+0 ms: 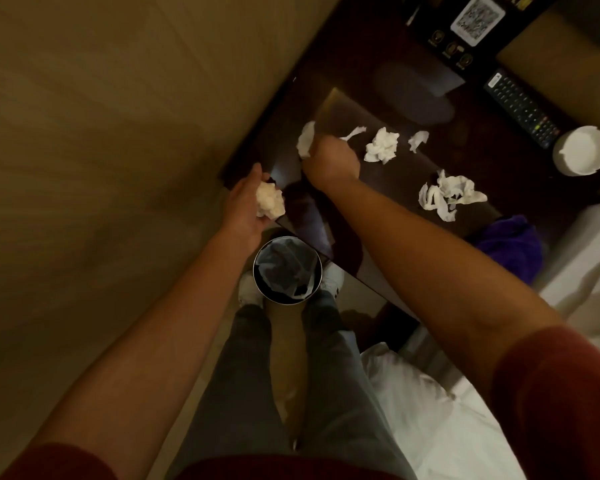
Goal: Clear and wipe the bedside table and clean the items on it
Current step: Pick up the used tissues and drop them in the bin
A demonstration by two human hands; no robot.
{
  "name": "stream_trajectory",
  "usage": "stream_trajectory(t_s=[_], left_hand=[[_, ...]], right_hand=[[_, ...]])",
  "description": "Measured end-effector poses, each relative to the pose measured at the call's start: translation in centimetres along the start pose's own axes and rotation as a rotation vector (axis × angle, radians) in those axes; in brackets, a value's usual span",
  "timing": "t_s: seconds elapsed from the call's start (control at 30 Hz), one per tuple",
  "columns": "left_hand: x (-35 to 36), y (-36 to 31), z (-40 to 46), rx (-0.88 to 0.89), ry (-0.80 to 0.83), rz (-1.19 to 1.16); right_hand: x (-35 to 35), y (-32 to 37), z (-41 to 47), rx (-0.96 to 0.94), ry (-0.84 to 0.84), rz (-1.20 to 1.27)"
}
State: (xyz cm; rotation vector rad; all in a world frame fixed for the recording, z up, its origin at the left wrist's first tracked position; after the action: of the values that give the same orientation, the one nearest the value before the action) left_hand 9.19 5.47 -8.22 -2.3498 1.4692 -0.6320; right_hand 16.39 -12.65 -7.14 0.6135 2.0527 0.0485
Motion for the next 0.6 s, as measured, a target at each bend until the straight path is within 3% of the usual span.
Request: stream_trajectory(t_s=[0.17,0.27,0.4,0.47,0.6], left_hand=[[2.3,0.0,-0.2,0.030,0.181,0.016],[3.7,0.4,-0.7,0.011,0.276,0.024],[3.9,0.9,-0.8,0.018,0.205,0.046],[4.2,1.1,-0.6,0.054,0.151,0.081],[5.6,1.9,-0.1,0.094,0.106,0.098]], right_hand=[[1.3,1.8,-4.5,-0.190,0.180,0.408],[1.9,1.8,-6.5,-0.185,0.306,0.642],[1.6,-0.1,-7.6,-0.143,0.395,0.767],[0.4,-2.5,-7.2,-0.078,0.317,0.769],[-5.7,-12.1,-5.3,0.242,-0.241,0.427]])
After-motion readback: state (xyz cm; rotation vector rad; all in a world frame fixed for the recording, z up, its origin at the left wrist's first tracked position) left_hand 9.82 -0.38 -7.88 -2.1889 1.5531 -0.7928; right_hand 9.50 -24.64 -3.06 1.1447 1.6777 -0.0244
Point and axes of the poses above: each hand's wrist, its own z-axis towards the middle knuckle, its own x-axis out of the palm, y = z × x, the point moved 9 cm from there along z, towards the middle knuckle, and after that the axes turned 8 degrees about -z, right-handed, at the moved point
